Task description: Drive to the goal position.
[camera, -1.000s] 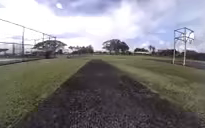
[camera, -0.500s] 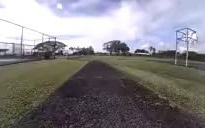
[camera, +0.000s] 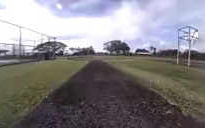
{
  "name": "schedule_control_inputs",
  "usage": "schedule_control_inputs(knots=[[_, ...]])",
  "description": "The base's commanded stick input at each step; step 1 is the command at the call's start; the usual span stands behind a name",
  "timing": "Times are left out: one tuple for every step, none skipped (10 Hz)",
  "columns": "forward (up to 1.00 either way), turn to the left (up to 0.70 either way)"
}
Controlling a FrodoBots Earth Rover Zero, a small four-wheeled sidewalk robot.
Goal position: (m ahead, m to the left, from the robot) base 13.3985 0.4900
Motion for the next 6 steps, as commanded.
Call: schedule_control_inputs(knots=[[0.50, 0.00], [0.50, 0.00], [0.50, 0.00], [0.50, 0.00], [0.50, 0.00], [0.50, 0.00]])
